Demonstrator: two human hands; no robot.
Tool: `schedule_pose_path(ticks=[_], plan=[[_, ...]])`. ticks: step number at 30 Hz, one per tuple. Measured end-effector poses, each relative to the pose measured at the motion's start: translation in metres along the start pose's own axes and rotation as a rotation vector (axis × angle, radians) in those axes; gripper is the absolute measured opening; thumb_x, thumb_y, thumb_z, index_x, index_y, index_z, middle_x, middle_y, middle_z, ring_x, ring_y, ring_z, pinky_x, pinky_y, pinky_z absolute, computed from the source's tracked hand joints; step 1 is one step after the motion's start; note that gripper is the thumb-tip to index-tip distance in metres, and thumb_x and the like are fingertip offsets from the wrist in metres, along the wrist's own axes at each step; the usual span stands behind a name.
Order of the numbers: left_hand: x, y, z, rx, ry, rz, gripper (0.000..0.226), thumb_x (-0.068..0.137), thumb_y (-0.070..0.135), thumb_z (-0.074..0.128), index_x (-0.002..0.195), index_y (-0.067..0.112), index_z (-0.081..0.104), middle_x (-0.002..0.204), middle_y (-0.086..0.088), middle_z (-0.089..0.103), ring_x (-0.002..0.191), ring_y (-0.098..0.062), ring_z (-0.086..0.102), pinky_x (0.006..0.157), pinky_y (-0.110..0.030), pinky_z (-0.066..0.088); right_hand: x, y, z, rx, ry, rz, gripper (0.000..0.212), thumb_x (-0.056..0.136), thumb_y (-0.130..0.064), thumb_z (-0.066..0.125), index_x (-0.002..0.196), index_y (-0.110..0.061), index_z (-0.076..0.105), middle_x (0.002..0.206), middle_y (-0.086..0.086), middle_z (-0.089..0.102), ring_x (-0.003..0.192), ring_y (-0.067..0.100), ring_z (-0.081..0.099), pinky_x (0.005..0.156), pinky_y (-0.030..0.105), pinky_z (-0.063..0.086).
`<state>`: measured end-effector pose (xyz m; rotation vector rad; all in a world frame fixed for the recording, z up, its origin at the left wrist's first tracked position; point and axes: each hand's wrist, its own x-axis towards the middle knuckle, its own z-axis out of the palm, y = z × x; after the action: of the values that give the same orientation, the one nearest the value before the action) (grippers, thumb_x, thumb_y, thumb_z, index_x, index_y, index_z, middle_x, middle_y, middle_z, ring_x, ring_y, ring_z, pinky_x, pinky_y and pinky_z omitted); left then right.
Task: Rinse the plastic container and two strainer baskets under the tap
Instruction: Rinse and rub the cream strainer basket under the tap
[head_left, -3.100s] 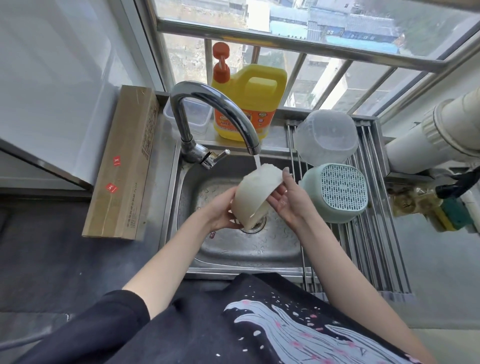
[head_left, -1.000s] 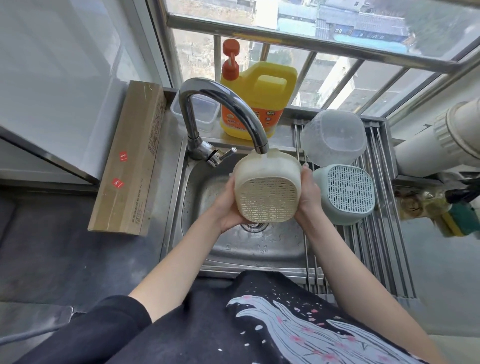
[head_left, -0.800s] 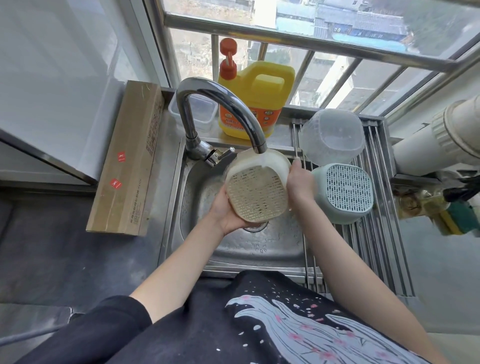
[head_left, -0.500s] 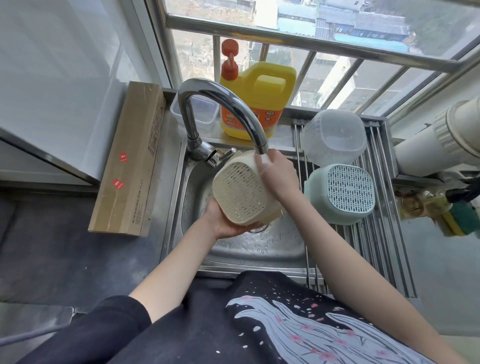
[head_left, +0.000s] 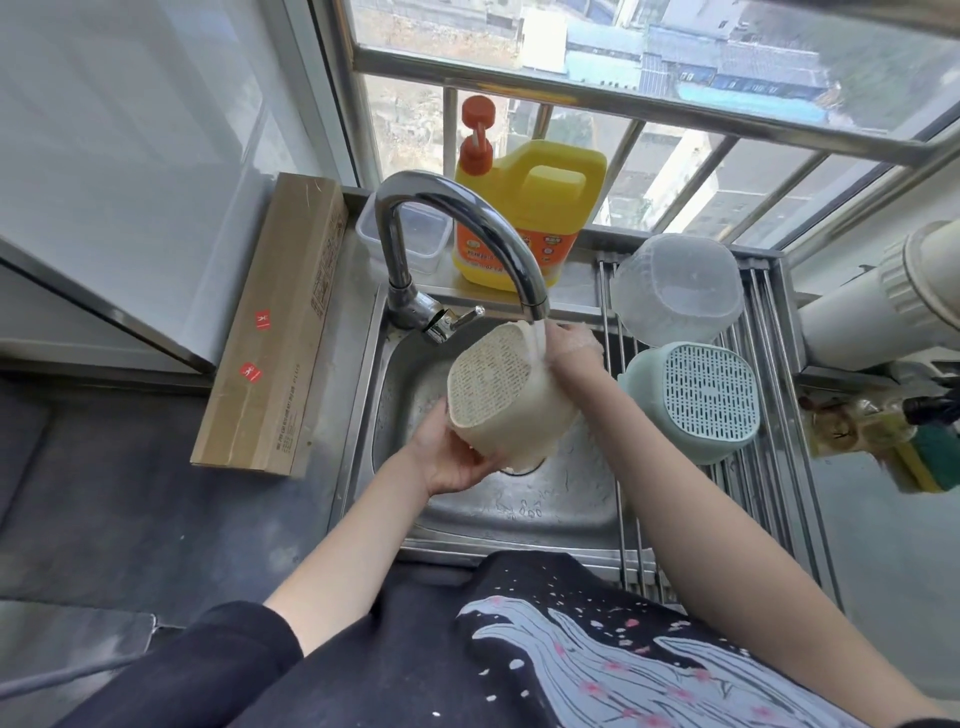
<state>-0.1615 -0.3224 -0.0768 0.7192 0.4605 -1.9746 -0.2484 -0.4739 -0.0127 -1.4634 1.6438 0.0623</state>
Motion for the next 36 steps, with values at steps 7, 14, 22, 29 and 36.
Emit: schedule_pose_path(ticks=[7, 14, 22, 29, 36], plan=[[-0.010, 0.017, 0.013, 0.067, 0.059, 0.324, 0.024, 0.094, 0.027, 0.053, 0.104, 0.007, 0.064, 0.085, -0.007, 0.074, 0.071, -0.017, 0.072, 0.067, -0.028, 0.059, -0.008, 0.069, 0.006, 1.046, -0.132, 0.592, 0.035, 0.100, -0.014, 0.037, 0.073, -0.008, 0.059, 0.045, 0.011, 0.063, 0.033, 0.027, 0.060, 0.023, 0.039, 0.043], [0.000, 0.003, 0.065, 0.328, 0.002, 0.343, 0.014, 0.097, 0.025, 0.047, 0.101, 0.021, 0.060, 0.079, 0.002, 0.069, 0.070, -0.013, 0.066, 0.063, -0.031, 0.057, -0.022, 0.093, 0.044, 1.380, -0.209, 0.708, 0.035, 0.096, -0.016, 0.036, 0.066, -0.015, 0.053, 0.039, 0.003, 0.052, 0.026, 0.015, 0.047, 0.028, 0.015, 0.037], [-0.004, -0.001, 0.061, 0.517, 0.083, 0.380, 0.052, 0.091, 0.061, 0.038, 0.110, 0.021, 0.065, 0.103, -0.002, 0.072, 0.094, -0.018, 0.068, 0.090, -0.040, 0.052, -0.022, 0.089, 0.016, 1.470, -0.419, 0.398, 0.029, 0.088, -0.041, 0.056, 0.089, -0.016, 0.070, 0.079, 0.009, 0.074, 0.066, 0.030, 0.071, 0.057, 0.044, 0.059], [0.001, 0.008, 0.021, 0.458, 0.216, 0.471, 0.094, 0.074, 0.076, 0.042, 0.134, 0.005, 0.048, 0.133, -0.024, 0.054, 0.114, -0.033, 0.056, 0.082, -0.039, 0.054, -0.018, 0.082, -0.005, 1.294, -0.427, -0.118, 0.053, 0.089, -0.055, 0.048, 0.123, -0.016, 0.061, 0.122, 0.014, 0.062, 0.113, 0.028, 0.056, 0.100, 0.047, 0.043], [-0.018, 0.022, 0.011, 0.393, 0.111, 0.081, 0.084, 0.081, 0.077, 0.035, 0.123, 0.008, 0.057, 0.119, -0.022, 0.058, 0.113, -0.041, 0.054, 0.089, -0.056, 0.050, -0.046, 0.086, -0.019, -0.176, 0.027, -1.000, 0.036, 0.074, -0.051, 0.067, 0.059, -0.027, 0.044, 0.065, -0.016, 0.042, 0.067, 0.002, 0.036, 0.066, 0.031, 0.027]])
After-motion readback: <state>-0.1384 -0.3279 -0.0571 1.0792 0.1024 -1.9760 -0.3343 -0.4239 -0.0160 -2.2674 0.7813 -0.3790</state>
